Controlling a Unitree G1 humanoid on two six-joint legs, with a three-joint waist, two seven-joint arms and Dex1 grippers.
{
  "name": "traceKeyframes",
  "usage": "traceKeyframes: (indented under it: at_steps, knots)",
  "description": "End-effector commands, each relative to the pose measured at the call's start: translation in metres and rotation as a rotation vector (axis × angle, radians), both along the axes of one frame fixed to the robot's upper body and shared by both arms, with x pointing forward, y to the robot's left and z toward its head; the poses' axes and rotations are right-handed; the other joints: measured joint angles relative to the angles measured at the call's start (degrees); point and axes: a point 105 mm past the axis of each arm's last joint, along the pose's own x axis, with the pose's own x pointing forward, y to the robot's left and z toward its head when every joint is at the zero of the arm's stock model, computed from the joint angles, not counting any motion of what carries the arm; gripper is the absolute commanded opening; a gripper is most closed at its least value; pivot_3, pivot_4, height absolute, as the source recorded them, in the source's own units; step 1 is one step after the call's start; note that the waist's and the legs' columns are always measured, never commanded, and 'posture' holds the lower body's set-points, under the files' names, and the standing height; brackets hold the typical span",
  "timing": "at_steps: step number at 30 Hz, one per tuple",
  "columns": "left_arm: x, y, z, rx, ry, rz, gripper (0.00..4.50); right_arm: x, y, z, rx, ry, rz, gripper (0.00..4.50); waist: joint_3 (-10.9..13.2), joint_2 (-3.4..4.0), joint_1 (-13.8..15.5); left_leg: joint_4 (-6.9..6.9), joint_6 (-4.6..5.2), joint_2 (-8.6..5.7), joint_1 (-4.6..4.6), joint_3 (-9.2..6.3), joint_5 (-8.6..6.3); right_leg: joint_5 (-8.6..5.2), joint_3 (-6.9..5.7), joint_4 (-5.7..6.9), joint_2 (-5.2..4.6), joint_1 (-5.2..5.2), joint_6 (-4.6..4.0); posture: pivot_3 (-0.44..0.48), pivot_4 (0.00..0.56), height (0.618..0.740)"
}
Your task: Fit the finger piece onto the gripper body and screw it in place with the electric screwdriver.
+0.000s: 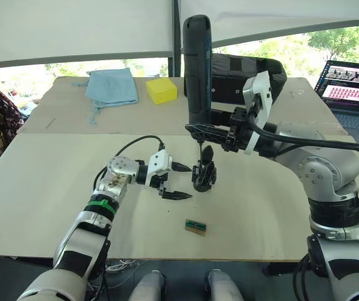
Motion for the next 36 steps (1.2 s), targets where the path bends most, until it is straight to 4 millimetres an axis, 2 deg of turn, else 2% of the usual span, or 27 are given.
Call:
traceKeyframes:
  at_steps: [1, 36]
  knots:
    - [0.004, -0.004, 0.007, -0.003, -0.05, -0.002, 4.5, -0.007, -0.002, 0.018, 0.038, -0.092, 0.007, 1.92, 0.0, 0.0, 0.0, 0.0, 0.0, 0.01, 0.0, 0.0, 0.0, 0.0, 0.0, 0.0, 0.0, 0.01, 0.0, 0.0, 0.15, 0.74]
    - [0.008, -0.011, 0.009, 0.0, -0.073, 0.002, 4.5, -0.008, 0.0, 0.004, 0.033, -0.069, 0.008, 1.92, 0.0, 0.0, 0.0, 0.01, 0.0, -0.01, 0.0, -0.01, 0.0, 0.01, 0.0, 0.01, 0.0, 0.0, 0.01, 0.0, 0.15, 0.74]
